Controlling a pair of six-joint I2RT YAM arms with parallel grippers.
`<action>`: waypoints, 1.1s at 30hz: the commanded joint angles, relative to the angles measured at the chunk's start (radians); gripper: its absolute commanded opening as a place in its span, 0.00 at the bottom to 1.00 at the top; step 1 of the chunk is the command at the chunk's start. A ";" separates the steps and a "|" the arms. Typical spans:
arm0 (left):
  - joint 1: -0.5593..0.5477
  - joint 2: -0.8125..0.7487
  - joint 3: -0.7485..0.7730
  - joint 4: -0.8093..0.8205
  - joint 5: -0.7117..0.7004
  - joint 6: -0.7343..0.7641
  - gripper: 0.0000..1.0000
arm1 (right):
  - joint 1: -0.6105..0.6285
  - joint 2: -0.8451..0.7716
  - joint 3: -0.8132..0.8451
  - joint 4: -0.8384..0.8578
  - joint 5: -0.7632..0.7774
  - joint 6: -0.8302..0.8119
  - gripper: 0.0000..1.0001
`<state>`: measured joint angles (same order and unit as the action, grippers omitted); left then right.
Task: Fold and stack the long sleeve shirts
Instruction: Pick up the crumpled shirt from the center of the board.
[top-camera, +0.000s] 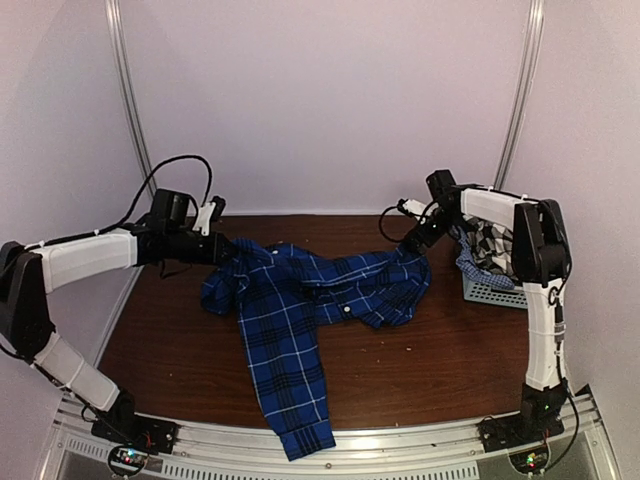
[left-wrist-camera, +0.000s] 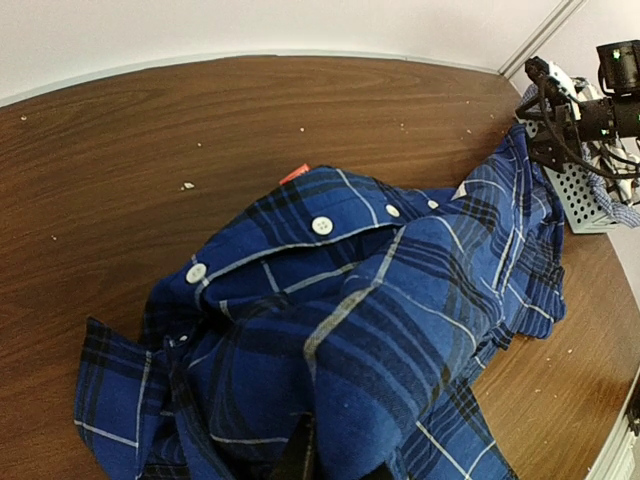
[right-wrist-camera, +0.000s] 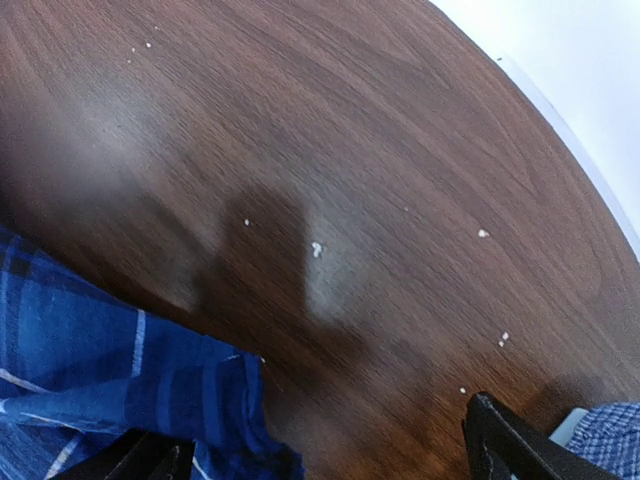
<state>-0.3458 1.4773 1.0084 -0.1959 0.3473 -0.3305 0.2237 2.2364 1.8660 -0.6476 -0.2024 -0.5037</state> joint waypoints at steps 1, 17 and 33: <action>0.007 0.022 0.033 0.012 -0.011 0.017 0.10 | 0.000 0.067 0.105 -0.062 -0.132 -0.041 0.92; 0.007 0.092 0.099 -0.048 -0.091 0.002 0.10 | 0.000 -0.094 -0.054 -0.045 -0.335 0.010 0.06; 0.013 0.142 0.138 -0.041 0.017 0.058 0.19 | 0.000 -0.581 -0.443 0.180 -0.021 0.400 0.00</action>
<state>-0.3389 1.6623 1.1416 -0.2882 0.2523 -0.3080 0.2241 1.7092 1.4437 -0.4911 -0.3454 -0.2478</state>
